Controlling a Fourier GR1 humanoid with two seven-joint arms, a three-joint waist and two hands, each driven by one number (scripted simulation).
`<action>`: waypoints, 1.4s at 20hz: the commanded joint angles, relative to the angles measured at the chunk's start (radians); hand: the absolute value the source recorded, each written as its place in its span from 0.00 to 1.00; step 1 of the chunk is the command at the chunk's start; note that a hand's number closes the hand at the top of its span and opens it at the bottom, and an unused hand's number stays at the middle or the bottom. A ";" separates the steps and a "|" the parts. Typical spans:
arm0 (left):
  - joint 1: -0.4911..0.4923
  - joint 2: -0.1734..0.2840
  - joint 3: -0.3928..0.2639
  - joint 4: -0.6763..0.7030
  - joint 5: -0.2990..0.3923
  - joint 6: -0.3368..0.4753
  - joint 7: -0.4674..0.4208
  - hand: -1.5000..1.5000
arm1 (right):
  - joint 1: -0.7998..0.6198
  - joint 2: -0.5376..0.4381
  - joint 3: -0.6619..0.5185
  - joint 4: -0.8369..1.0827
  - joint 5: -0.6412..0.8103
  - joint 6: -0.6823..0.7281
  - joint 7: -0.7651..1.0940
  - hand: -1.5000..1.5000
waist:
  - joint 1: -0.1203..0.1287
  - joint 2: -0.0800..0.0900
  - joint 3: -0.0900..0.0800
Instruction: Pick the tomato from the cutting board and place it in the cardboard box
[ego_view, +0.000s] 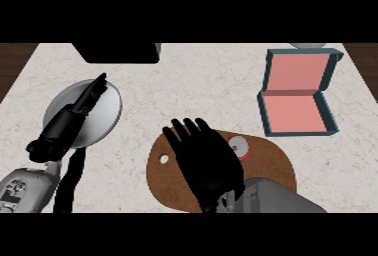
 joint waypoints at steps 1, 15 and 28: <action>0.014 -0.043 -0.026 0.026 -0.059 0.022 -0.032 0.50 | -0.008 0.018 -0.002 0.024 0.055 0.068 0.090 0.00 | -0.004 0.001 0.000; 0.049 -0.015 0.085 -0.048 -0.023 -0.090 0.003 0.50 | 0.150 0.032 0.034 0.100 0.308 0.034 -0.041 0.00 | -0.003 0.000 0.001; 0.001 -0.113 0.120 0.027 -0.128 -0.115 -0.022 0.50 | 0.133 0.156 -0.098 0.331 0.468 0.010 -0.252 0.00 | -0.001 0.002 0.001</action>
